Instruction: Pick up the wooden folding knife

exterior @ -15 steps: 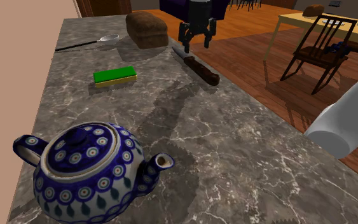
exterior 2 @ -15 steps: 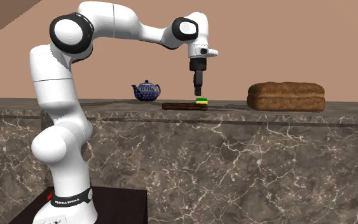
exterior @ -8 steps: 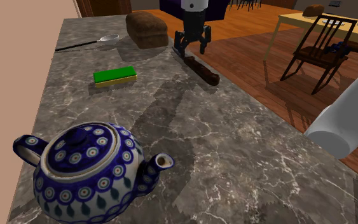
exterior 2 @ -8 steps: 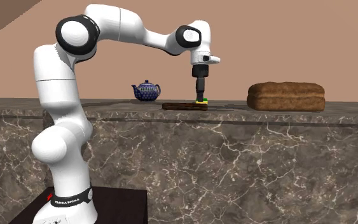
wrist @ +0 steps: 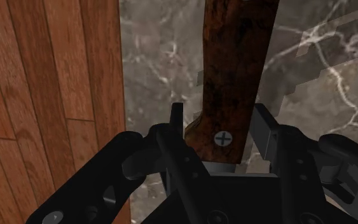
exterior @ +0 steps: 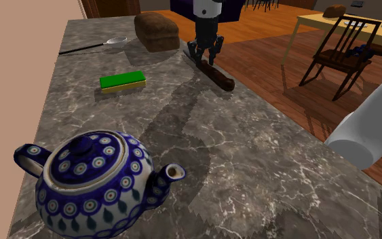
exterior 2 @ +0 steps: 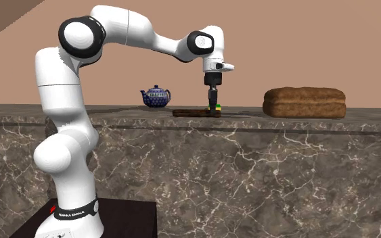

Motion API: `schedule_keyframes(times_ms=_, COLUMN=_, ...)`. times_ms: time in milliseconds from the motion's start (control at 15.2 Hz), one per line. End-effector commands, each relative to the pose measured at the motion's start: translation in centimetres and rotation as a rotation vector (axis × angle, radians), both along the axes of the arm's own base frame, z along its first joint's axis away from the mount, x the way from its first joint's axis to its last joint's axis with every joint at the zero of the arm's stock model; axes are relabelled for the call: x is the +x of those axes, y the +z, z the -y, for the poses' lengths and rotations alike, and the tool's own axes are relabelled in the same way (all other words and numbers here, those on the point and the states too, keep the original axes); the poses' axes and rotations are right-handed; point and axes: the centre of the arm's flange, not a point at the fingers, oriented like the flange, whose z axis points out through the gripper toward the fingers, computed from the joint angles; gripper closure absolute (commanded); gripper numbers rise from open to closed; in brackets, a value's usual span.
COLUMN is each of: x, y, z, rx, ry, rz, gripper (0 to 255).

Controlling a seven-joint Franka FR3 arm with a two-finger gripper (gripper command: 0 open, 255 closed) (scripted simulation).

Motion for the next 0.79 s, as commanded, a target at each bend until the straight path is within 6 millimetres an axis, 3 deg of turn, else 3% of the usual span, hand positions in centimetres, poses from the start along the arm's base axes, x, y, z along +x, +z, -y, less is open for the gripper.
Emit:
schedule_keyframes(times_ms=0, x=0.0, y=-0.1, z=0.0, rx=0.000, ry=0.001, rz=-0.001, gripper=255)
schedule_keyframes(times_ms=264, x=0.0, y=0.1, z=0.0, rx=0.000, ry=0.001, rz=-0.001, gripper=255)
schedule_keyframes(times_ms=726, x=0.0, y=3.8, z=0.0, rx=0.000, ry=0.001, rz=-0.001, gripper=255)
